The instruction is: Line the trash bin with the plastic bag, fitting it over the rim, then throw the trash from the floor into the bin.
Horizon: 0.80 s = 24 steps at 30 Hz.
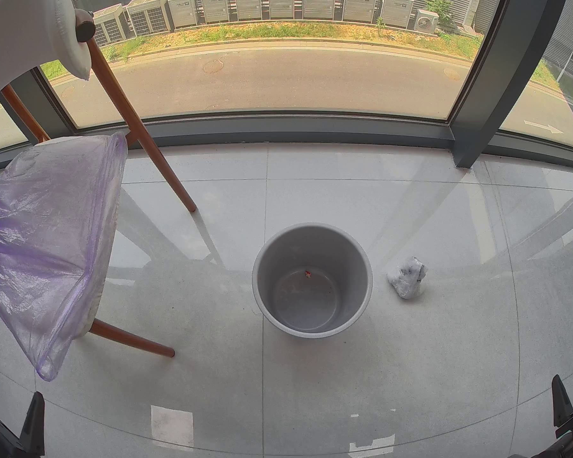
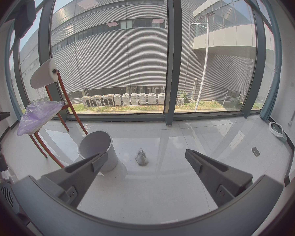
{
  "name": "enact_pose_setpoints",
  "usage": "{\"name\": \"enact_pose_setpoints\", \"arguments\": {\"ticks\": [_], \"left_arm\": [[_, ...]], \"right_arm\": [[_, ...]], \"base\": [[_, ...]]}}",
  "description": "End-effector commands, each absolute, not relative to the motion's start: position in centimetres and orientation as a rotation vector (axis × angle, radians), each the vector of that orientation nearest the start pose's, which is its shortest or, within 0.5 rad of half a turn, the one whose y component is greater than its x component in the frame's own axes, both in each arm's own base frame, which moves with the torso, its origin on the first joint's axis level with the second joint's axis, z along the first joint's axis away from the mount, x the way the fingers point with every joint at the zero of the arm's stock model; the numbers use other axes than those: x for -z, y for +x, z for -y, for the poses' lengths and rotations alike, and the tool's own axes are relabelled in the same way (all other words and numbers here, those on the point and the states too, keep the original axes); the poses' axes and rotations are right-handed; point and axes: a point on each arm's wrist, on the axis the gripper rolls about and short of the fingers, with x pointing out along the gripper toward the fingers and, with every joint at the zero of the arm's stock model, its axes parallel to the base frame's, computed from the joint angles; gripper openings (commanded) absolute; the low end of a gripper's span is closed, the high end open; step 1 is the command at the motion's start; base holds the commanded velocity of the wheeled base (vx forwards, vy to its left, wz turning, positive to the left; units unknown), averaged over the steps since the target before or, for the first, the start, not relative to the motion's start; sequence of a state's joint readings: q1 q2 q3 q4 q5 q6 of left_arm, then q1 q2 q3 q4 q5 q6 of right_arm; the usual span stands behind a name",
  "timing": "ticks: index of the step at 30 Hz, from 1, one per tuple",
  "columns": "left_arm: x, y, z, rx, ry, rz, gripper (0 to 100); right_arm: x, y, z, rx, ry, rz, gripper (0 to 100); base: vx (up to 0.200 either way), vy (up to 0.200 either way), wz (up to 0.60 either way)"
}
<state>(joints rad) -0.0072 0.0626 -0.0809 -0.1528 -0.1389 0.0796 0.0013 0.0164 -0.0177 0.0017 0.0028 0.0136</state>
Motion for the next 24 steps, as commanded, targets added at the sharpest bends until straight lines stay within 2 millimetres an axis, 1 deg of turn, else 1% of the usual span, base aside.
{"name": "enact_pose_setpoints", "arguments": {"ticks": [1, 2, 3, 4, 5, 6, 9, 13, 17, 19, 24], "left_arm": [[-16.0, -0.2, 0.3, 0.143, 0.087, 0.063, 100], [-16.0, -0.2, 0.3, 0.143, 0.087, 0.063, 100], [-17.3, 1.3, 0.3, 0.143, 0.083, 0.006, 100], [-17.8, 2.1, 0.3, 0.142, 0.081, -0.022, 100], [-18.0, 2.5, 0.3, 0.141, 0.08, -0.037, 100], [-18.4, 3.4, 0.3, 0.14, 0.078, -0.071, 100], [-19.0, 5.2, 0.3, 0.145, 0.073, -0.135, 100], [-19.8, 8.3, 0.3, 0.149, 0.1, -0.225, 100], [-20.0, 11.0, 0.3, 0.156, 0.166, -0.297, 100], [-20.0, 12.1, 0.5, 0.176, 0.208, -0.318, 100], [-19.0, 14.6, 0.7, 0.221, 0.326, -0.403, 100]], "right_arm": [[-7.5, -2.2, 0.0, -0.005, 0.014, -0.006, 100], [-7.5, -2.2, 0.0, -0.005, 0.014, -0.006, 100], [-7.5, -2.2, 0.0, -0.005, 0.014, -0.006, 100], [-7.5, -2.2, 0.0, -0.005, 0.014, -0.006, 100], [-7.5, -2.2, 0.0, -0.005, 0.014, -0.006, 100], [-7.5, -2.2, 0.0, -0.003, 0.014, -0.006, 100], [-7.5, -2.2, 0.0, -0.005, 0.014, -0.006, 100], [-7.5, -2.2, 0.0, -0.005, 0.014, -0.006, 100], [-7.5, -2.2, 0.0, -0.005, 0.014, -0.006, 100], [-7.5, -2.2, 0.0, -0.003, 0.014, -0.006, 100], [-7.6, -2.2, 0.0, -0.003, 0.014, -0.005, 100]], "base": [[0.0, 0.0, 0.0], [0.0, 0.0, 0.0], [0.0, 0.0, 0.0], [0.0, 0.0, 0.0], [0.0, 0.0, 0.0], [0.0, 0.0, 0.0], [0.0, 0.0, 0.0], [0.0, 0.0, 0.0], [0.0, 0.0, 0.0], [0.0, 0.0, 0.0], [0.0, 0.0, 0.0]]}}
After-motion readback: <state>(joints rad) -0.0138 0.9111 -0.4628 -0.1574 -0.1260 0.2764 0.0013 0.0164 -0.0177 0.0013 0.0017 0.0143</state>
